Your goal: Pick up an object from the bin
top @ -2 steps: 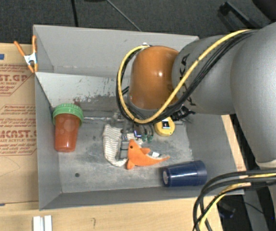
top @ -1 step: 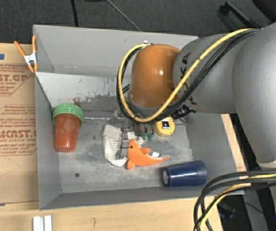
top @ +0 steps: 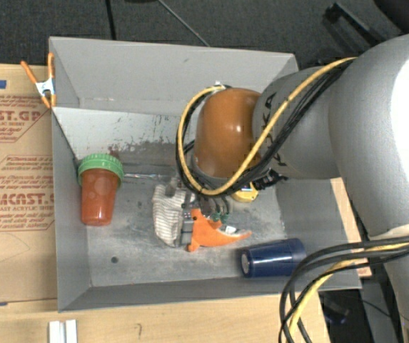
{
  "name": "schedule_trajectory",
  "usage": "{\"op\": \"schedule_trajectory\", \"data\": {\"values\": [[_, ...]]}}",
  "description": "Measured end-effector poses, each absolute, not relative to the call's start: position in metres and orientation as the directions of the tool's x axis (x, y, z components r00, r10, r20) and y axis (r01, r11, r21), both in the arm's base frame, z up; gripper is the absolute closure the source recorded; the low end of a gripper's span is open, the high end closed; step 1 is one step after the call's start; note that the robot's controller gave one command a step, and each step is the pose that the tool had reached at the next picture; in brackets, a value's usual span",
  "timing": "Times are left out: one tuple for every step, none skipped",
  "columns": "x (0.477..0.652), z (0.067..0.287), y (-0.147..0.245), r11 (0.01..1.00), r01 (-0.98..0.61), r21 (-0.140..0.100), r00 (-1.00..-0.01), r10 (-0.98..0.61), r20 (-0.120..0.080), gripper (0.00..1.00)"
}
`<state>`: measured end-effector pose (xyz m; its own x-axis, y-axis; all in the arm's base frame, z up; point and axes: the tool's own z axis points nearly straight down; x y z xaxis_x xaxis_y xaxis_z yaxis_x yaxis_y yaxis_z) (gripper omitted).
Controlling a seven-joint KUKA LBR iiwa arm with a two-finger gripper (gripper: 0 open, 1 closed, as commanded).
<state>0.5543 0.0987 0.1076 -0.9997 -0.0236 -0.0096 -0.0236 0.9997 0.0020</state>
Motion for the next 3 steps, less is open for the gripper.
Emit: {"op": "schedule_trajectory", "data": {"values": [[0.5469,0.0704,0.0811,0.997,0.074,0.002,-0.997,0.074,-0.003,1.00],[0.5469,0.0704,0.0811,0.997,0.074,0.002,-0.997,0.074,-0.003,1.00],[0.5469,0.0704,0.0811,0.998,0.071,0.002,-0.998,0.071,-0.003,1.00]]}}
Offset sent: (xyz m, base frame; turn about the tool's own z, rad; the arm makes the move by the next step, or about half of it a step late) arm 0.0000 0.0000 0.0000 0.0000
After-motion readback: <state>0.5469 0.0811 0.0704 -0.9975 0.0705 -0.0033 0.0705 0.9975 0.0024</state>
